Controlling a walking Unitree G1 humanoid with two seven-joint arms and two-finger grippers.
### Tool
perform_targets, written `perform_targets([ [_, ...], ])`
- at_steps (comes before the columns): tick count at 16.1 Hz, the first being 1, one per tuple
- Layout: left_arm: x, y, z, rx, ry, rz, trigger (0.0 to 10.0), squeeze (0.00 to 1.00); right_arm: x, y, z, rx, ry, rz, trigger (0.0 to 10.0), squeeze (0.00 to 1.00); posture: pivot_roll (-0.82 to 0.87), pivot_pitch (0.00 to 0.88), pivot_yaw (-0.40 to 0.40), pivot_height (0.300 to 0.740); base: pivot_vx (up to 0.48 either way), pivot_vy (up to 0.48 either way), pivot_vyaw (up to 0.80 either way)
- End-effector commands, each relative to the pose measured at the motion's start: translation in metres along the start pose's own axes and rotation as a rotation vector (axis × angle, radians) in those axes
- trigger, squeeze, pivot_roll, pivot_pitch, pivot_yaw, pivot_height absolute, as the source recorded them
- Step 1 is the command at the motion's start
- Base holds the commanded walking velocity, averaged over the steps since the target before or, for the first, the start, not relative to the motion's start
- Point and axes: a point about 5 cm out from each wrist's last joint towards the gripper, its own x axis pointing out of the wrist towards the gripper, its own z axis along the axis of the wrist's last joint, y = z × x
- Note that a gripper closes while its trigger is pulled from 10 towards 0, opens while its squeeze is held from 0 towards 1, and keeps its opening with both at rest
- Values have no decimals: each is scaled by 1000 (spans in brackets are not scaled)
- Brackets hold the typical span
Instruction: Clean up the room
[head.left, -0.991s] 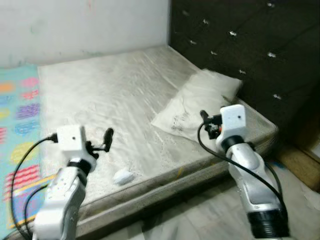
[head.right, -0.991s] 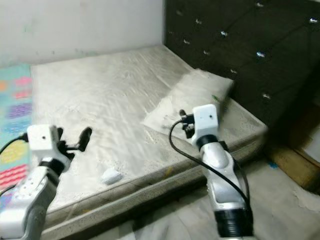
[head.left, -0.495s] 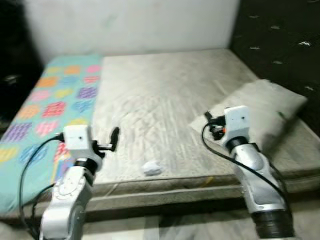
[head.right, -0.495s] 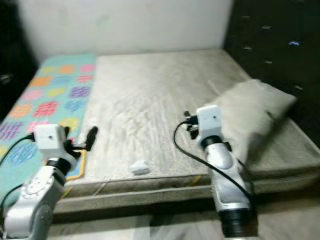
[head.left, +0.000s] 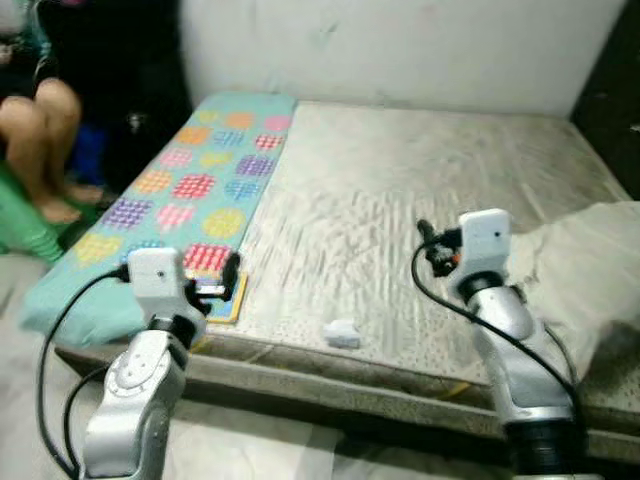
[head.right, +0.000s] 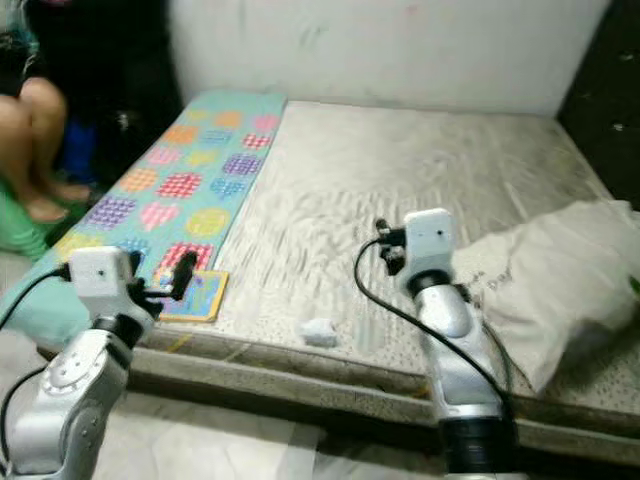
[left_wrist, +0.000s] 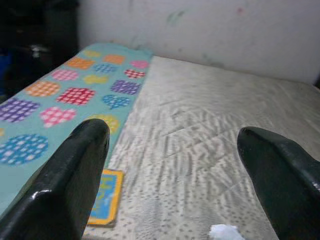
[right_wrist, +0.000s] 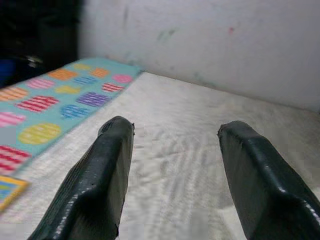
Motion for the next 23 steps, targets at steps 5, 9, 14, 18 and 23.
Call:
perform_targets([
  [5, 2, -3, 5, -20, -21, -27, 10000, 0, 1, -10, 2, -15, -1, -33, 10000, 0, -4, 0, -22, 740, 0, 0, 0],
  [9, 2, -5, 6, -32, -27, -47, 10000, 0, 0, -6, 5, -17, -20, -8, 10000, 0, -8, 0, -20, 740, 0, 0, 0],
  [14, 2, -6, 6, -35, -30, -62, 10000, 0, 0, -4, 5, -18, -34, 5, 10000, 0, -6, 0, -19, 740, 0, 0, 0],
  [18, 2, -7, 6, -35, -30, -71, 10000, 0, 1, -7, 6, -16, -36, -2, 10000, 0, -6, 0, -19, 740, 0, 0, 0],
  [23, 2, -8, 6, -34, -29, -81, 10000, 0, -1, -7, 2, -28, -29, -3, 10000, 0, -5, 0, -18, 740, 48, 0, 0],
])
